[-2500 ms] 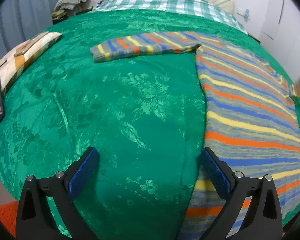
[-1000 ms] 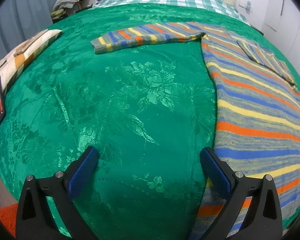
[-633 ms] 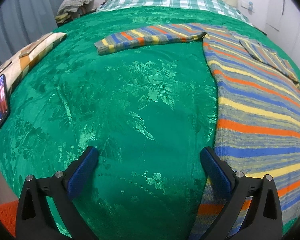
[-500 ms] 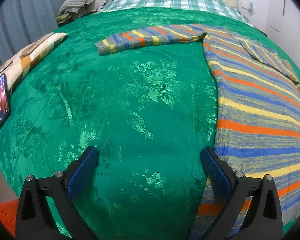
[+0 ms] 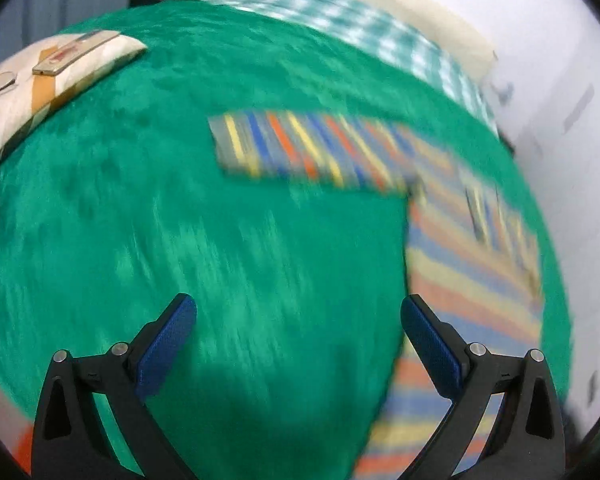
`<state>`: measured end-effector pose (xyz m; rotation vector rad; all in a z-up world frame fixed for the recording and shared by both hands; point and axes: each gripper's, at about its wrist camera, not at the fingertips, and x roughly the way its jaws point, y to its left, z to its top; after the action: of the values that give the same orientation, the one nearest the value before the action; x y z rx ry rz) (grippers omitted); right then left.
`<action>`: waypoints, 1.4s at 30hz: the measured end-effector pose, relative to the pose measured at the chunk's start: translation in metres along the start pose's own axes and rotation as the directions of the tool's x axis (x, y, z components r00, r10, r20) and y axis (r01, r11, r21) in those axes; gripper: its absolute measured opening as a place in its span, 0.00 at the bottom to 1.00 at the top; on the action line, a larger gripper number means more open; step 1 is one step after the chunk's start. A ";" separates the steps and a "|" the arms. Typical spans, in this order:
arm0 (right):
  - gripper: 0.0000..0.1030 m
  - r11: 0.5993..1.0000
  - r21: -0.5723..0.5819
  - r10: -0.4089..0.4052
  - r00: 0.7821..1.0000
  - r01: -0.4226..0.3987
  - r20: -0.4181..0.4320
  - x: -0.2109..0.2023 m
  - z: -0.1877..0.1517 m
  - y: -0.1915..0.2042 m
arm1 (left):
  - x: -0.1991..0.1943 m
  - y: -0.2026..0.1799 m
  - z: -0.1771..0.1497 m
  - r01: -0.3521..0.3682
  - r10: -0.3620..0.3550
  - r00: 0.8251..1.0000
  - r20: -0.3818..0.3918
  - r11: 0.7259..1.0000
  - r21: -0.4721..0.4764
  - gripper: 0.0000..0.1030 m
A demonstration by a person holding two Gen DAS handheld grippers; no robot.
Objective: Fold small clothes
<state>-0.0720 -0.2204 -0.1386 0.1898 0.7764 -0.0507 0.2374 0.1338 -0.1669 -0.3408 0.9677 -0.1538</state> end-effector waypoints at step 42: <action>0.66 0.980 0.190 0.061 0.998 -0.053 -0.034 0.006 0.010 -0.041 | 0.062 -0.255 -0.064 0.096 -0.045 0.994 -0.102 0.809 0.580 0.89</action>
<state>-0.0653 -0.2628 -0.1422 0.3945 0.8055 -0.0668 0.2246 -0.1359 -0.1589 0.2047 0.9402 -0.5276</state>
